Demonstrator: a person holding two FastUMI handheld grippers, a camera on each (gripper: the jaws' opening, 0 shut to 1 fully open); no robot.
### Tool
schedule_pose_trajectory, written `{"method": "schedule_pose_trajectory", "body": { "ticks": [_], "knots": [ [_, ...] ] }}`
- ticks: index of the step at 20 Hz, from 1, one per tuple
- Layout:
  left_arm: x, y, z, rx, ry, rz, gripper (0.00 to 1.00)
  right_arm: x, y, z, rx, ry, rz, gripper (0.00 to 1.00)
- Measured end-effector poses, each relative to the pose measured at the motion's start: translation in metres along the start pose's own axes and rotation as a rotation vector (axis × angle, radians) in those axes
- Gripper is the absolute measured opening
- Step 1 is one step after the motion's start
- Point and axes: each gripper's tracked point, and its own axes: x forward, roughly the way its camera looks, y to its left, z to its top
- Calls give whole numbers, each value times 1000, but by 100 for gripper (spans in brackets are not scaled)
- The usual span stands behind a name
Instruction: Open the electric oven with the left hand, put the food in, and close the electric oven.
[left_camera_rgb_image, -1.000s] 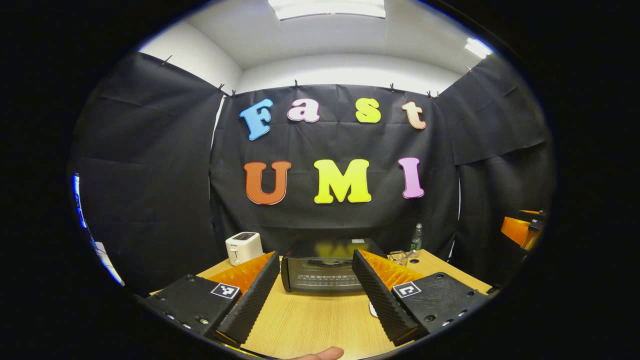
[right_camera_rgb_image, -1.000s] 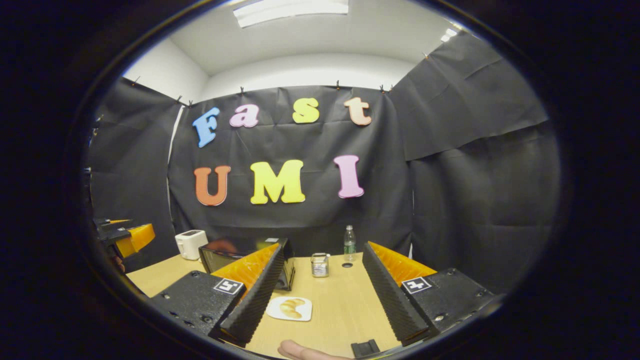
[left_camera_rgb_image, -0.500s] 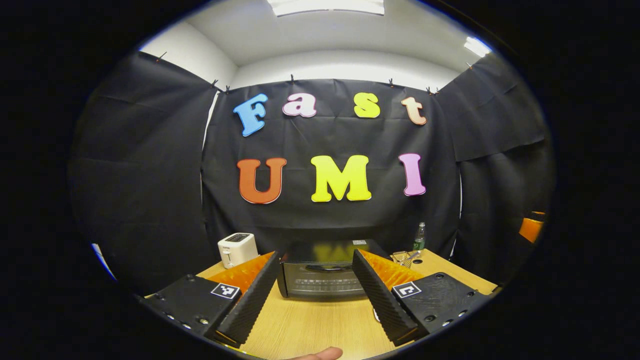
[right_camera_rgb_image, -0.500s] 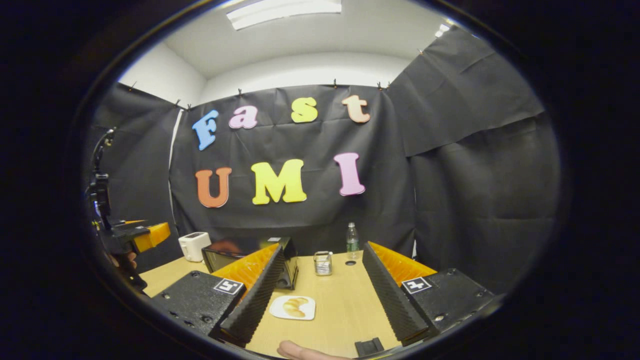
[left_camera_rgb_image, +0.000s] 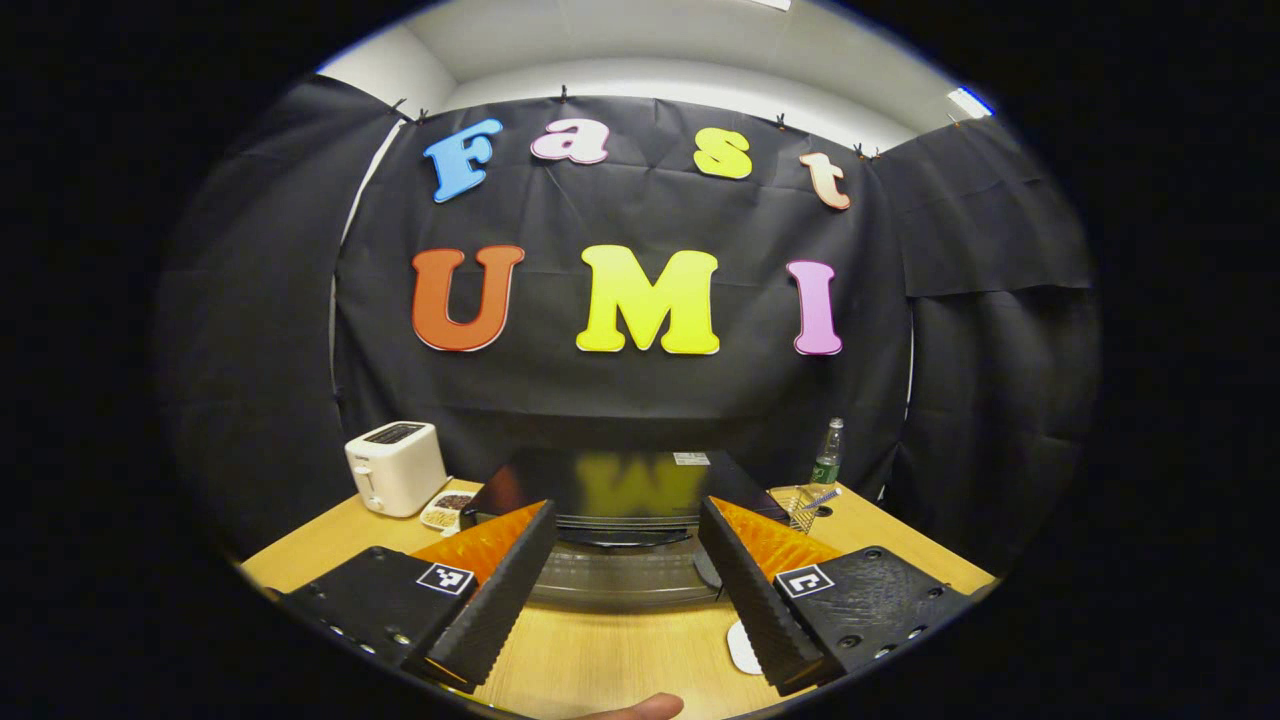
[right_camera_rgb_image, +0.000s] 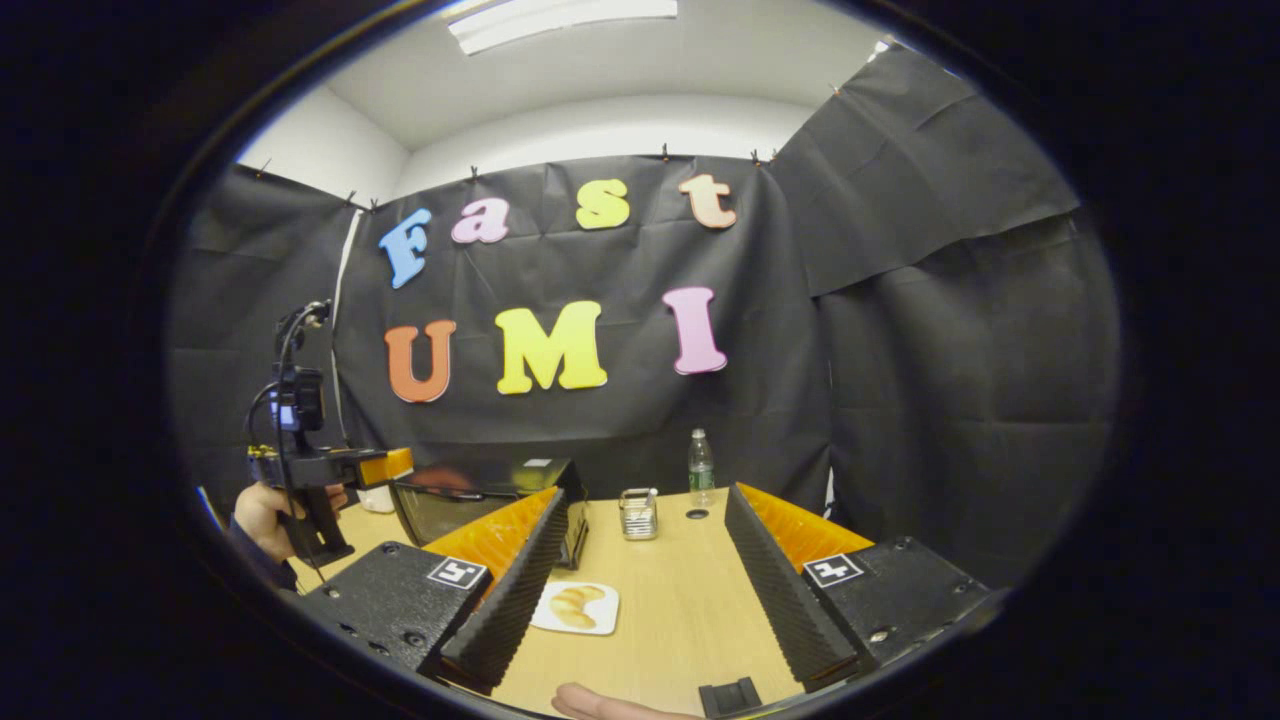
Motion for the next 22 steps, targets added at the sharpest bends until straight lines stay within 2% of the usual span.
{"method": "schedule_pose_trajectory", "body": {
  "ticks": [3,4,6,10,13,14,15,19,20,21,22],
  "knots": [
    [40,-2,-8,-27,-4,-22,94,11,-7,-7,0,2,5,100],
    [52,1,-12,-21,6,-10,94,15,-10,-10,4,3,4,97],
    [73,11,-22,4,24,26,94,20,-17,-14,11,-2,0,100],
    [100,20,-57,15,110,71,94,27,-32,-17,30,-39,-33,97],
    [106,22,-78,58,179,90,94,27,-36,-25,23,-26,-29,97],
    [106,25,-77,63,159,101,84,27,-41,-26,22,-26,-35,97],
    [104,23,-76,65,157,101,98,27,-44,-25,24,-27,-40,97],
    [101,19,-78,49,148,86,97,23,-45,-36,44,4,-26,97],
    [98,18,-79,36,156,84,86,22,-46,-38,48,13,-28,97],
    [96,20,-81,37,167,87,98,19,-47,-37,45,17,-33,97],
    [94,19,-80,49,167,88,98,15,-47,-35,40,15,-36,97]
  ]
}}
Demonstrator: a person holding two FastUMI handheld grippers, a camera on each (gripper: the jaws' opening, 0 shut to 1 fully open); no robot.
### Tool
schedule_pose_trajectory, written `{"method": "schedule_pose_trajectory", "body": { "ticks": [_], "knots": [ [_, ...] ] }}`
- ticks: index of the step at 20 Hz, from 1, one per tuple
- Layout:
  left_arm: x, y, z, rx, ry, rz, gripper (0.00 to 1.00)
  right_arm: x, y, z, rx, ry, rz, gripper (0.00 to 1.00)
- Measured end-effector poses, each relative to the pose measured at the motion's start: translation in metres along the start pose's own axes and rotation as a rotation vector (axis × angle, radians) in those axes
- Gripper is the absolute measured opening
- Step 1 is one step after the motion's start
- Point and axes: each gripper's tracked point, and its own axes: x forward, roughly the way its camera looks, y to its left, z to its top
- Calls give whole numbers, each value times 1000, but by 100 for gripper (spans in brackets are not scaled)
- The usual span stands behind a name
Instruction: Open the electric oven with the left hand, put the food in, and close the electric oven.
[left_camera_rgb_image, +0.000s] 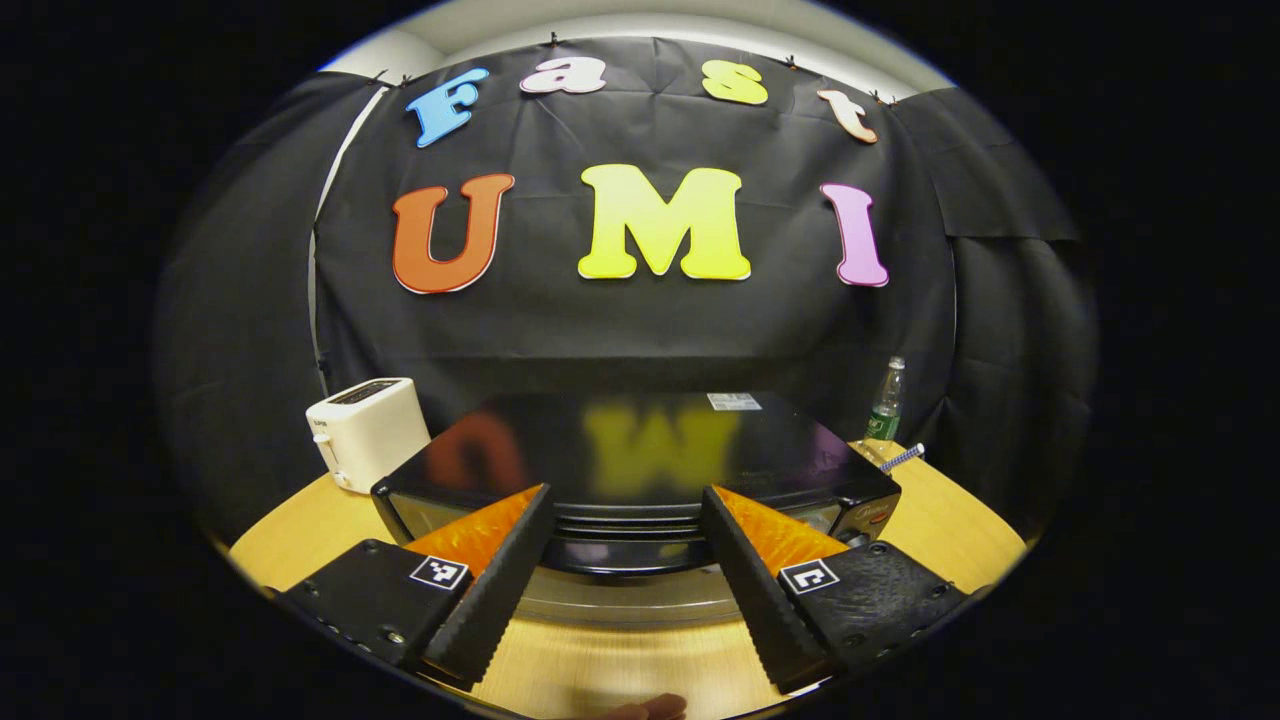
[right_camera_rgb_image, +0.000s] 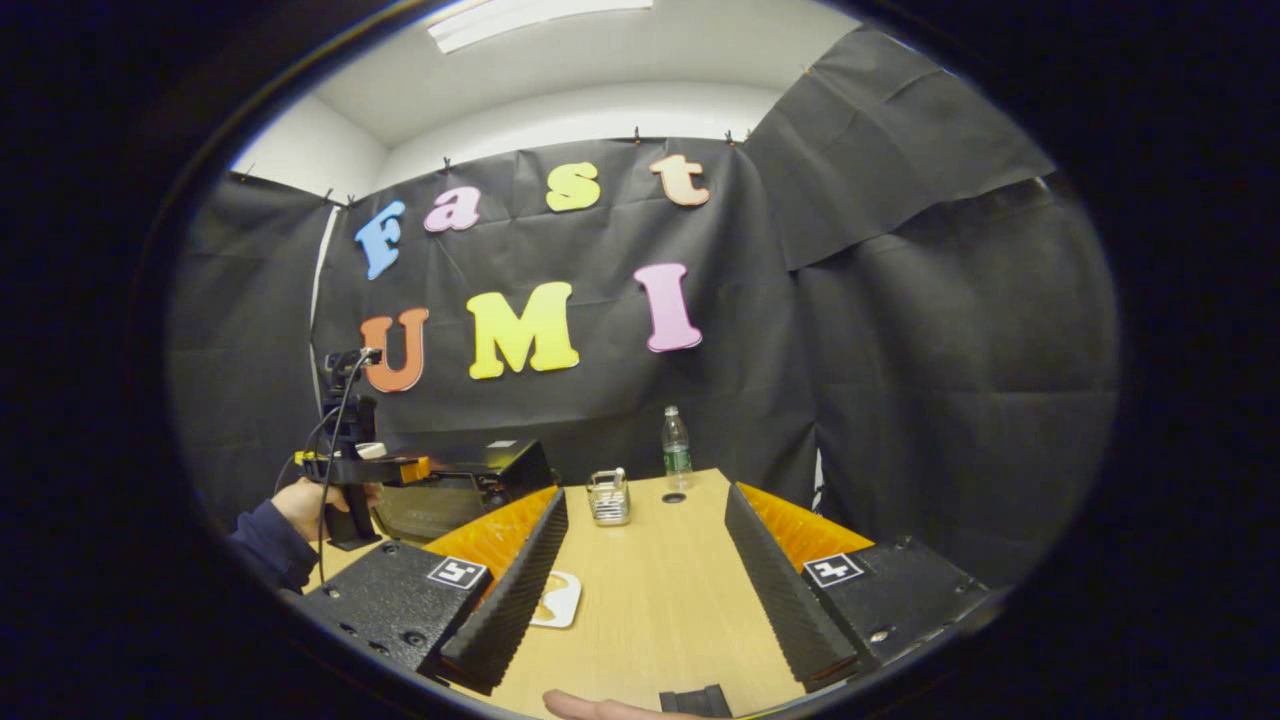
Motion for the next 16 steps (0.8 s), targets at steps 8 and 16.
{"method": "schedule_pose_trajectory", "body": {
  "ticks": [8,16],
  "knots": [
    [-34,0,-14,16,44,14,98,-19,7,14,-11,-21,0,96],
    [-58,-9,-135,-53,394,-30,96,-21,15,17,-18,-13,1,100]
  ]
}}
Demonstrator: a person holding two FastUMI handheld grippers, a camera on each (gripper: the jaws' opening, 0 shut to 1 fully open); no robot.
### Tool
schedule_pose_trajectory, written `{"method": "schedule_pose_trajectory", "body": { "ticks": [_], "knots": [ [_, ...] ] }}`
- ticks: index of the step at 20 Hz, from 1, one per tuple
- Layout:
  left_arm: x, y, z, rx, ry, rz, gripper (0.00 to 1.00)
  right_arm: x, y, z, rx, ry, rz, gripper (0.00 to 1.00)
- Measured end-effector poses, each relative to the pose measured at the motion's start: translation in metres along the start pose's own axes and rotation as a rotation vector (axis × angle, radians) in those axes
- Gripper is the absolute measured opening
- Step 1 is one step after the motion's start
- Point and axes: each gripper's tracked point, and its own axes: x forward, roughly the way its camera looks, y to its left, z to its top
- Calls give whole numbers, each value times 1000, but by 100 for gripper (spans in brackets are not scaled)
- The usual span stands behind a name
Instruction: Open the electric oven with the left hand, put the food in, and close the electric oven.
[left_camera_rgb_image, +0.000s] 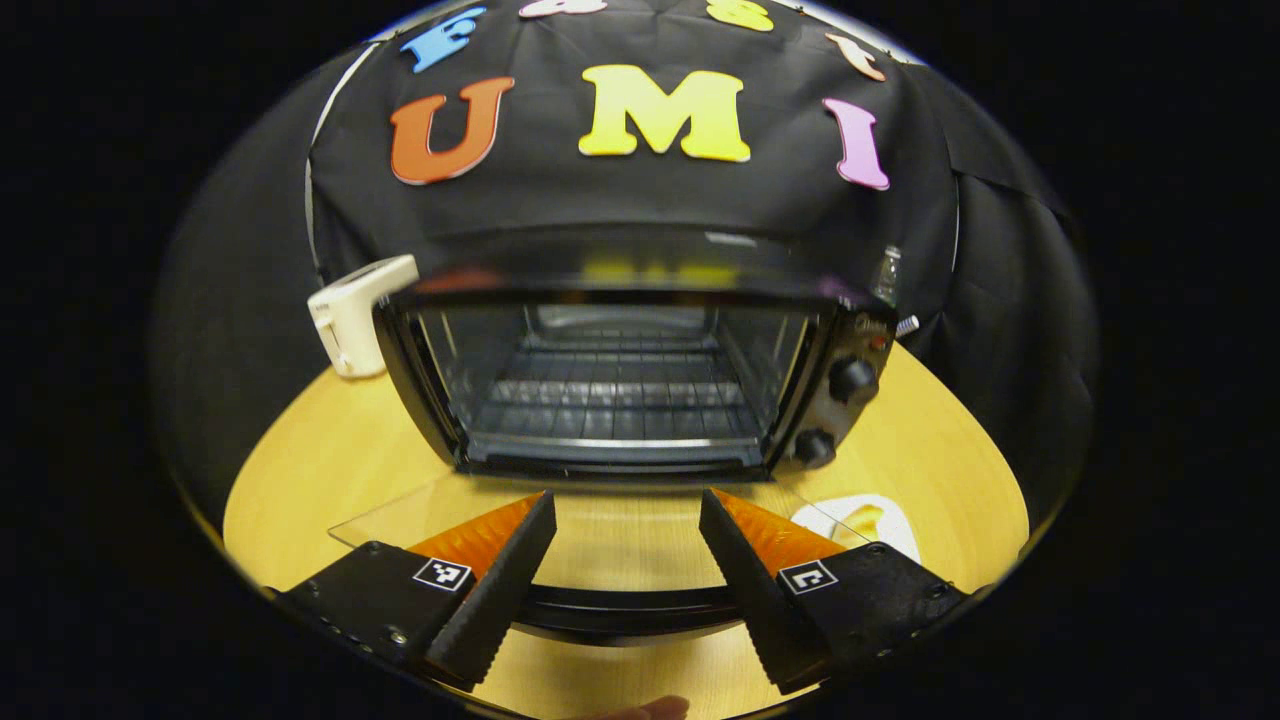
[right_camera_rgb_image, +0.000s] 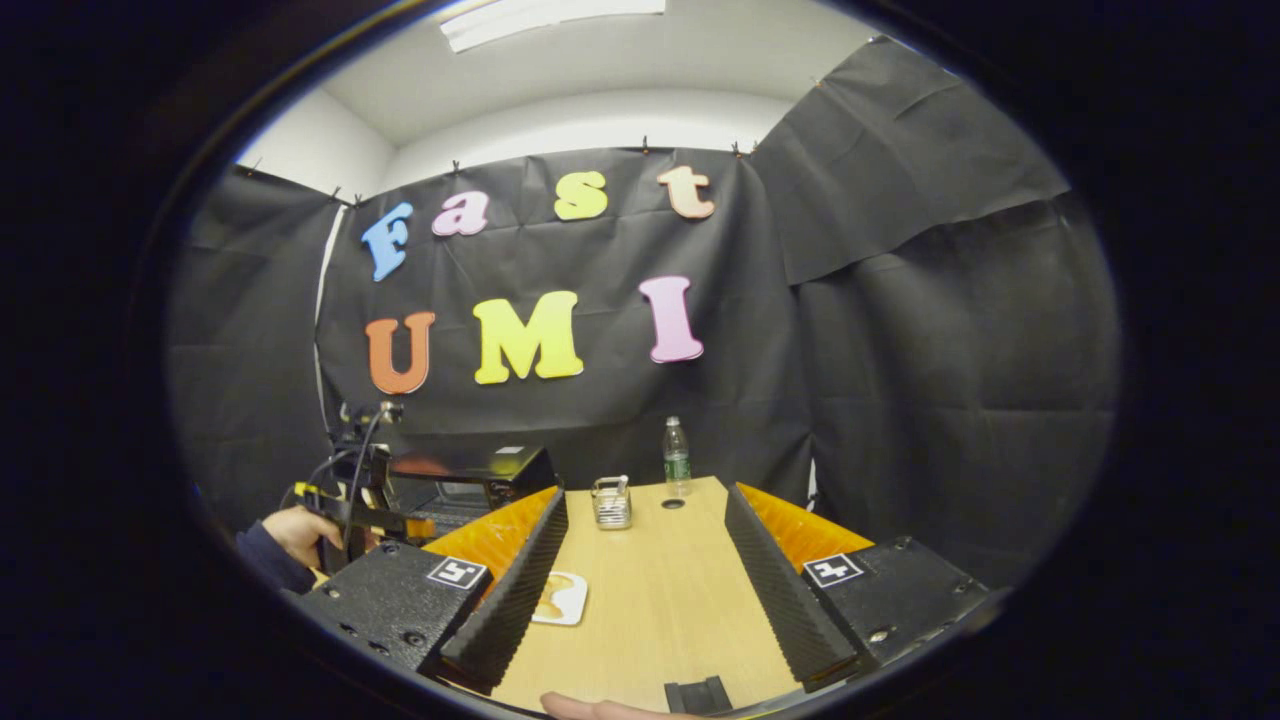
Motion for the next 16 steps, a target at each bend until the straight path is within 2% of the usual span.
{"method": "schedule_pose_trajectory", "body": {
  "ticks": [3,4,5,7,10,11,13,16],
  "knots": [
    [3,-2,-16,17,-11,1,97,2,1,-2,11,5,-1,97],
    [2,-2,-27,17,8,-2,100,3,2,-4,15,11,1,97],
    [1,-3,-34,16,24,-4,97,4,4,-6,21,18,5,97],
    [1,-5,-47,19,73,-5,97,7,5,-11,27,32,11,97],
    [-6,-5,-50,45,77,-7,97,8,7,-16,25,44,12,100],
    [-10,-6,-51,36,78,-10,100,8,8,-17,21,48,12,100],
    [-11,-6,-53,23,69,-13,97,9,11,-21,13,57,14,97],
    [-6,-4,-55,49,29,-4,98,13,18,-28,15,77,23,100]
  ]
}}
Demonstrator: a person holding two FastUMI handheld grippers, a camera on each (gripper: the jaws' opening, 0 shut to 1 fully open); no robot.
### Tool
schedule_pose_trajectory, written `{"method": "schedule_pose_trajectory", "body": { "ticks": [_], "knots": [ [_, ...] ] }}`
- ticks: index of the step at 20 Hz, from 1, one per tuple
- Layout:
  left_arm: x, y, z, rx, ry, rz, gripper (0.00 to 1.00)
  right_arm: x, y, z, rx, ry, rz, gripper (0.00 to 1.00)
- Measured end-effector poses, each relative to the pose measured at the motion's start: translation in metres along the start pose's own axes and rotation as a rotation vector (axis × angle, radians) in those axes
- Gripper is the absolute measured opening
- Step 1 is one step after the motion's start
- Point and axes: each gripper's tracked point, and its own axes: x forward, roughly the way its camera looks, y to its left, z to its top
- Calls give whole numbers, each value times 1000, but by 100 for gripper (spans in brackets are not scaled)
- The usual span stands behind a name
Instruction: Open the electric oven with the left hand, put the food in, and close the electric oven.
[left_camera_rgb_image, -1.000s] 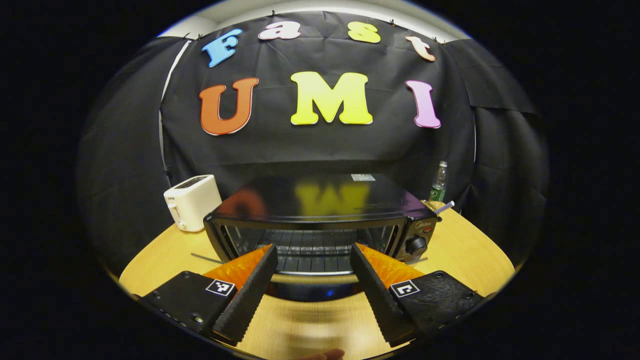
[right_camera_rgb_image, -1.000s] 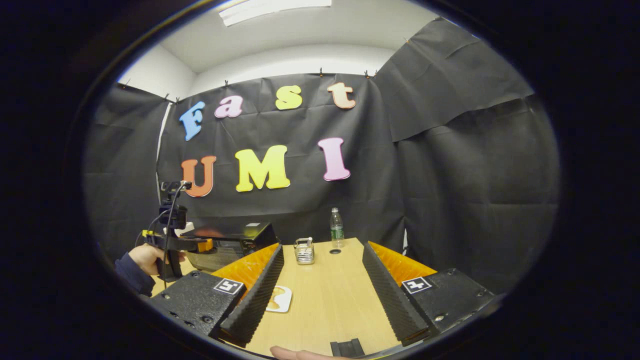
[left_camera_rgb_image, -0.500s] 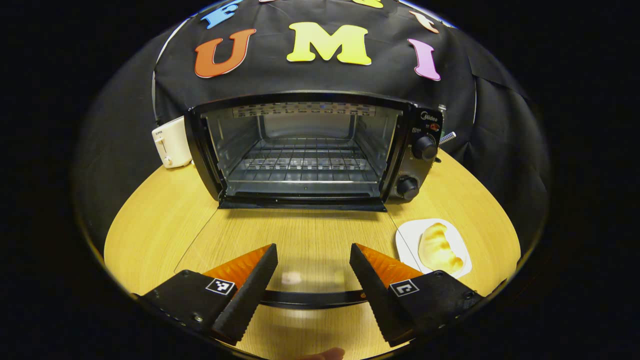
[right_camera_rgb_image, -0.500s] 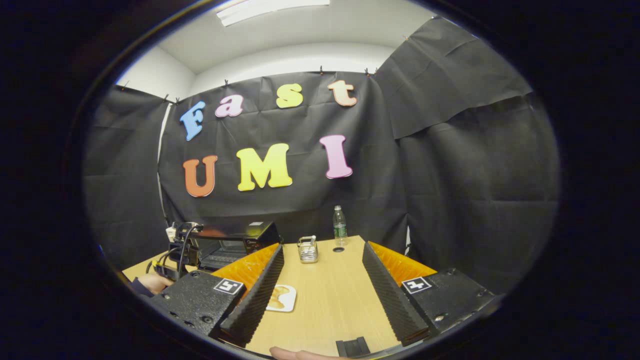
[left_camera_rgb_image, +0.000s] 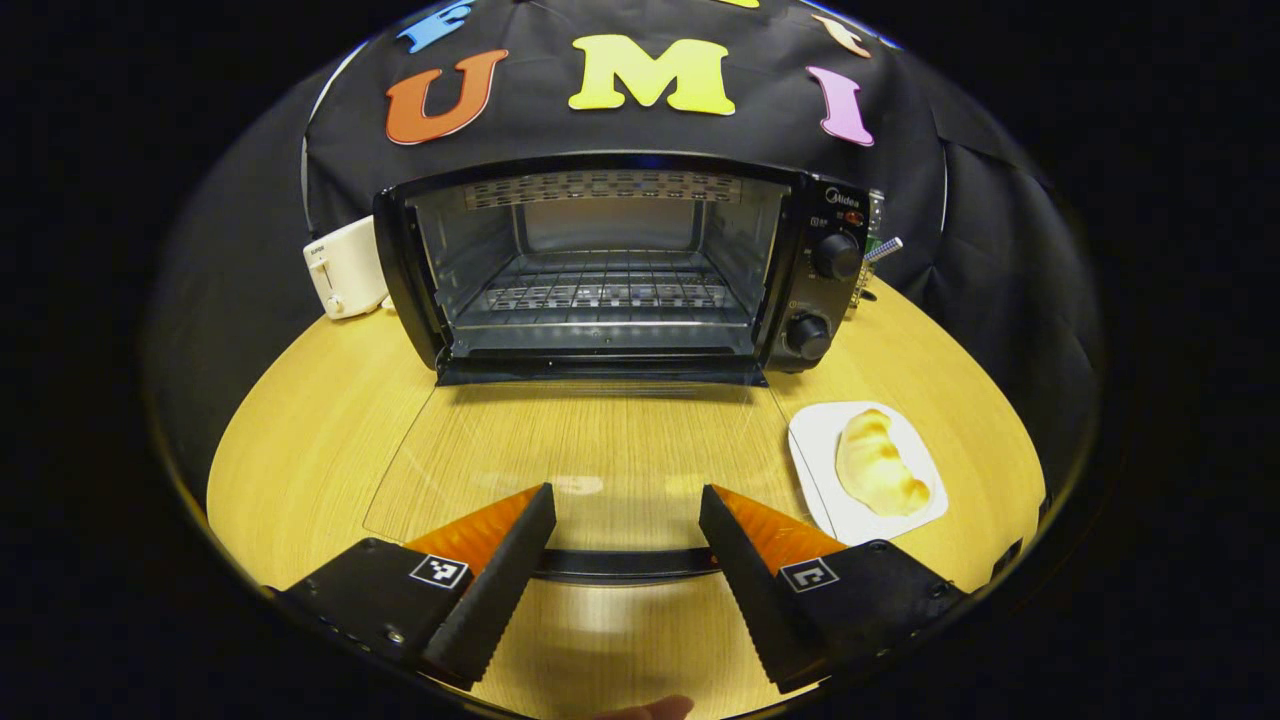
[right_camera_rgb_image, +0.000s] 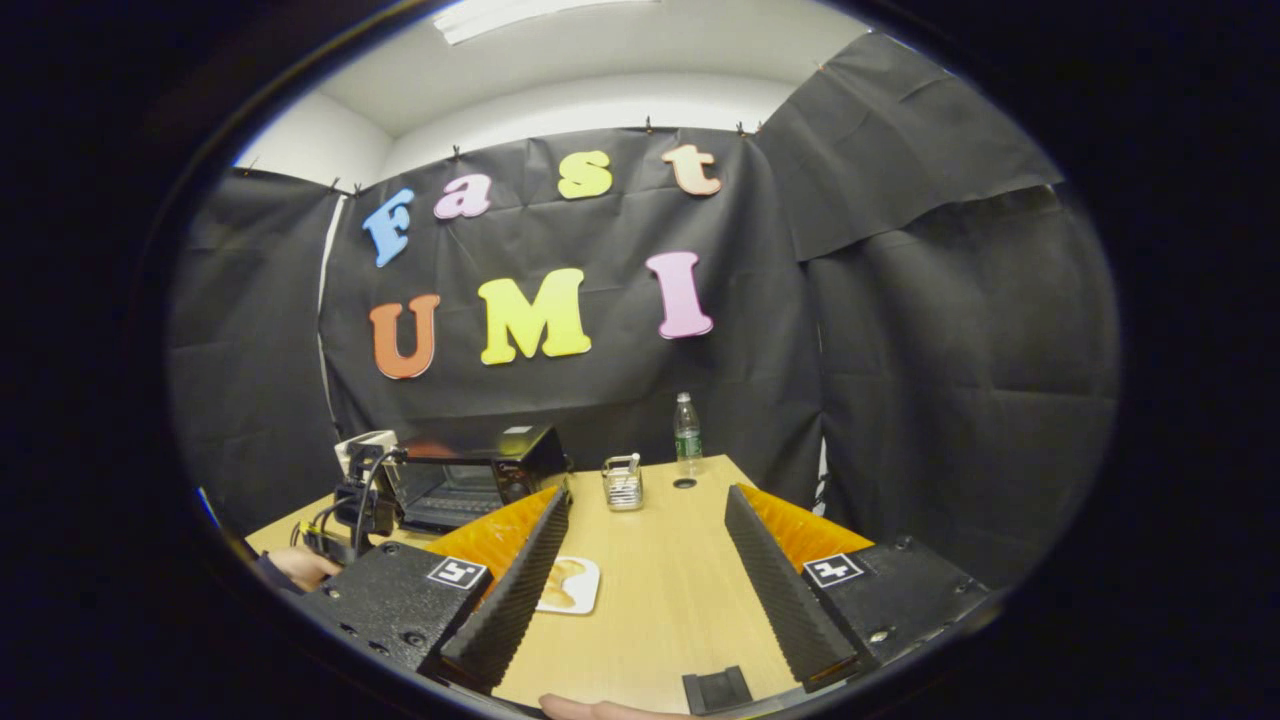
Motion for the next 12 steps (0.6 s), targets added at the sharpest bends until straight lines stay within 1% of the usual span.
{"method": "schedule_pose_trajectory", "body": {
  "ticks": [1,2,3,4,5,6,7,8,9,11,12],
  "knots": [
    [-1,0,-2,-14,10,1,98,1,4,-3,1,12,9,97],
    [-1,0,0,-23,-4,-1,98,4,7,-6,0,19,15,100],
    [-3,-1,2,-24,-18,0,98,7,10,-8,-3,31,19,100],
    [-5,-1,5,-23,-39,-5,98,12,13,-13,-6,39,24,97],
    [-10,-3,10,-21,-59,-19,97,18,15,-16,-10,49,26,100],
    [-17,-6,16,-21,-90,-40,96,24,17,-23,-14,61,27,100],
    [-25,-4,22,-17,-124,-40,95,32,19,-28,-17,75,26,97],
    [-35,-1,30,-12,-158,-32,84,40,22,-34,-18,93,27,97],
    [-46,2,37,-2,-191,-20,95,50,26,-41,-14,113,30,97],
    [-74,8,54,18,-272,-3,95,70,36,-57,-3,162,33,97],
    [-89,7,62,15,-309,-5,95,78,41,-66,1,189,34,100]
  ]
}}
